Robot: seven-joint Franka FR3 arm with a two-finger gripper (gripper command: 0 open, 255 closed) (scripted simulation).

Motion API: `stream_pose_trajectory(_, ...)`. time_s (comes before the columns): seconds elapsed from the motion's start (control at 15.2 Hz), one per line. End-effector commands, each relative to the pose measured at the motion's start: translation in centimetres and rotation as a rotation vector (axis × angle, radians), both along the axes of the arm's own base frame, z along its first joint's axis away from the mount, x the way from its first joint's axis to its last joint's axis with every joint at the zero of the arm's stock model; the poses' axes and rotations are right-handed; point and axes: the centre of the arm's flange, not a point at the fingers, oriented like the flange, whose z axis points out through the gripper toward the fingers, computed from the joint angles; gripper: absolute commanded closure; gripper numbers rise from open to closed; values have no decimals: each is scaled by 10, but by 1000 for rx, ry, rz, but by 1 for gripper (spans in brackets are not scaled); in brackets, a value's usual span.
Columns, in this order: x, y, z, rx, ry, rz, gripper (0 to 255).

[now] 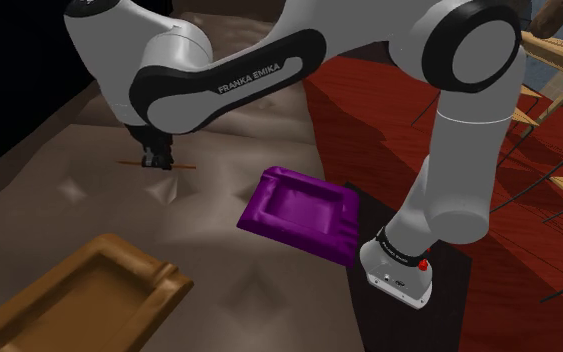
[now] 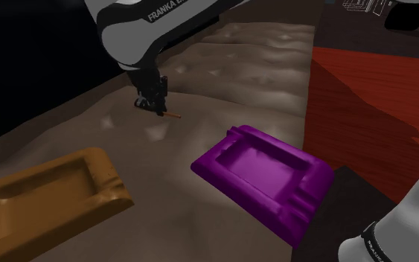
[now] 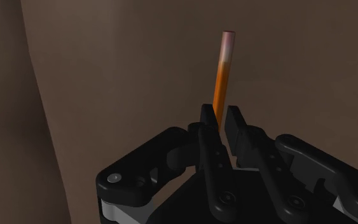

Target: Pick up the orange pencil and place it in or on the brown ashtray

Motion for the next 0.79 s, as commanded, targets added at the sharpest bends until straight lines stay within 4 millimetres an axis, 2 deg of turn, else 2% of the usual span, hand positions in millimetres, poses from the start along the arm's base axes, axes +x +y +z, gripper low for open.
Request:
stream_pose_trajectory(0.0,1,0,11,0,0,0,255)
stream_pose_trajectory(0.73,1,0,69,0,0,0,255)
